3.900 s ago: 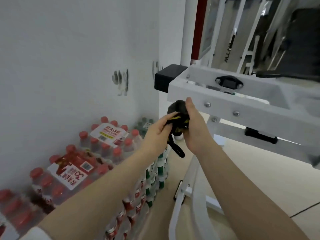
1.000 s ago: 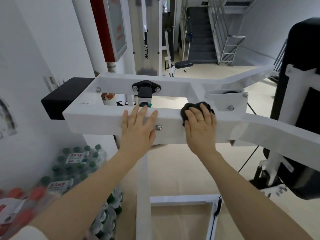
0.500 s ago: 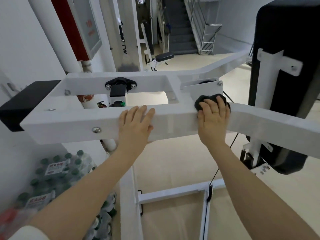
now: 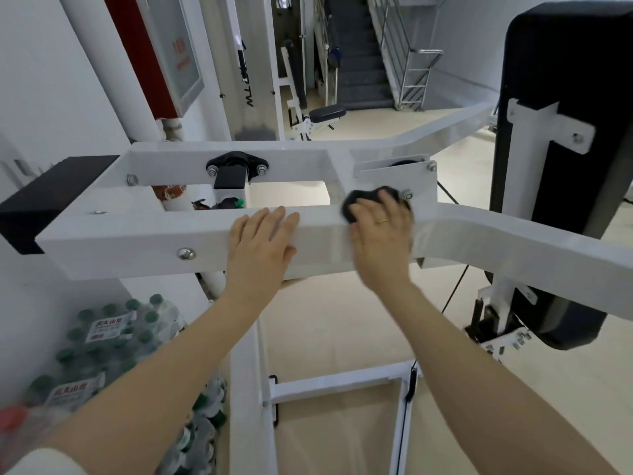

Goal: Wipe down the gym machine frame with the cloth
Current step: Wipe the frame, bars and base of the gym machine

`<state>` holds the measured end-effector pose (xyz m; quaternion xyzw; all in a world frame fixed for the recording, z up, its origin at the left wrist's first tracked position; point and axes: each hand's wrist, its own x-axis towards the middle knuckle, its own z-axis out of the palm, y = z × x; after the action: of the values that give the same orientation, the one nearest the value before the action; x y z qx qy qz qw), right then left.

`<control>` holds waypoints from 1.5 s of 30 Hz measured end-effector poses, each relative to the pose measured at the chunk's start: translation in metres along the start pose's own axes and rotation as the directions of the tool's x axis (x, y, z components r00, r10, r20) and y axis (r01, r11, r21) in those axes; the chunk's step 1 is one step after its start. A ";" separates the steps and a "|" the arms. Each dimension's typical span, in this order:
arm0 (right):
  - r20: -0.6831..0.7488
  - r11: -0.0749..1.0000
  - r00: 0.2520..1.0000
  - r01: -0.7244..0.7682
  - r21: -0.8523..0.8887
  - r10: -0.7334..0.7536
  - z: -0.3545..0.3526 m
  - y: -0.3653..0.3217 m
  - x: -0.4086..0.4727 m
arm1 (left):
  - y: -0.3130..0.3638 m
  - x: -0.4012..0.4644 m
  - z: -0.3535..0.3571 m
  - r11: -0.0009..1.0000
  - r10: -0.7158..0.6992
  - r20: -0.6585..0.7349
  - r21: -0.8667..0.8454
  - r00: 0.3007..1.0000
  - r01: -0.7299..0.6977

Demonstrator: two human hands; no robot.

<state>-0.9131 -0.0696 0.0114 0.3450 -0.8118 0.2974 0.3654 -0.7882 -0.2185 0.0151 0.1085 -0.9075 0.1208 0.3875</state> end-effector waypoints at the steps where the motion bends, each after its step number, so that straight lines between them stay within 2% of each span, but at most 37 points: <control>1: 0.020 0.997 0.997 0.070 0.040 -0.071 0.004 -0.020 -0.004 | -0.001 0.001 -0.003 0.999 -0.003 0.016 -0.036 1.000 0.003; 3: 0.063 0.977 0.980 0.183 0.109 -0.191 0.005 -0.036 -0.006 | -0.006 -0.001 -0.012 0.988 -0.023 0.051 -0.150 0.998 0.030; 5: 0.060 0.977 0.979 0.187 0.100 -0.193 0.005 -0.025 -0.002 | -0.015 -0.010 -0.024 0.973 -0.047 0.067 -0.223 0.997 0.060; 8: 0.020 0.993 0.996 -0.092 0.078 0.091 0.006 -0.029 0.004 | -0.044 -0.036 -0.042 0.985 -0.082 0.058 -0.150 0.995 0.090; 9: 0.031 0.985 0.989 -0.146 0.090 0.143 0.010 -0.045 0.004 | -0.056 -0.045 -0.048 0.987 -0.099 0.068 -0.124 0.993 0.107; 10: 0.040 0.986 0.991 -0.131 0.107 0.128 0.016 -0.066 0.002 | -0.069 -0.054 -0.052 0.987 -0.118 0.080 -0.102 0.990 0.126; 15: 0.095 0.966 0.972 0.196 0.171 -0.214 0.044 -0.181 -0.012 | -0.137 -0.085 -0.073 0.962 -0.272 0.155 0.023 0.950 0.272; 19: 0.171 0.868 0.853 0.469 0.164 -0.493 0.055 -0.217 -0.010 | -0.181 -0.103 -0.089 0.948 -0.319 0.159 0.044 0.934 0.316; 21: 0.143 0.853 0.841 0.508 0.121 -0.521 0.062 -0.210 -0.008 | -0.200 -0.110 -0.094 0.948 -0.318 0.188 0.027 0.929 0.318; 25: 0.033 0.905 0.904 0.425 0.025 -0.426 0.078 -0.238 -0.014 | -0.228 -0.114 -0.101 0.947 -0.230 0.251 -0.164 0.940 0.276; 28: 0.036 0.871 0.871 0.491 0.001 -0.490 0.099 -0.291 -0.020 | -0.237 -0.111 -0.108 0.862 -0.291 0.247 -0.352 0.924 0.365; 31: 0.038 0.822 0.825 0.565 -0.077 -0.564 0.113 -0.316 -0.021 | -0.245 -0.112 -0.109 0.753 -0.387 0.349 -0.415 0.854 0.511; 33: 0.026 0.789 0.797 0.602 -0.123 -0.603 0.112 -0.296 -0.022 | -0.246 -0.117 -0.105 0.735 -0.325 0.414 -0.456 0.850 0.502; 35: -0.010 0.836 0.846 0.524 -0.166 -0.533 0.102 -0.259 -0.027 | -0.244 -0.122 -0.101 0.736 -0.272 0.457 -0.468 0.847 0.489; 37: -0.040 0.892 0.912 0.390 -0.228 -0.409 0.091 -0.228 -0.034 | -0.238 -0.123 -0.099 0.753 -0.277 0.449 -0.448 0.850 0.482; 40: -0.084 0.968 0.983 0.143 -0.206 -0.163 0.098 -0.243 -0.044 | -0.231 -0.123 -0.094 0.843 -0.262 0.294 -0.393 0.919 0.366; 42: -0.076 0.992 0.996 0.034 -0.120 -0.043 0.108 -0.272 -0.047 | -0.227 -0.122 -0.085 0.896 -0.214 0.211 -0.347 0.954 0.278; 45: -0.012 0.993 1.000 0.008 -0.115 -0.009 0.105 -0.267 -0.049 | -0.215 -0.113 -0.076 0.946 -0.119 0.161 -0.282 0.980 0.161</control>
<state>-0.7218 -0.2860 -0.0245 0.3250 -0.8239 0.2508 0.3907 -0.5983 -0.3878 0.0127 0.1224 -0.9304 -0.0513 0.3416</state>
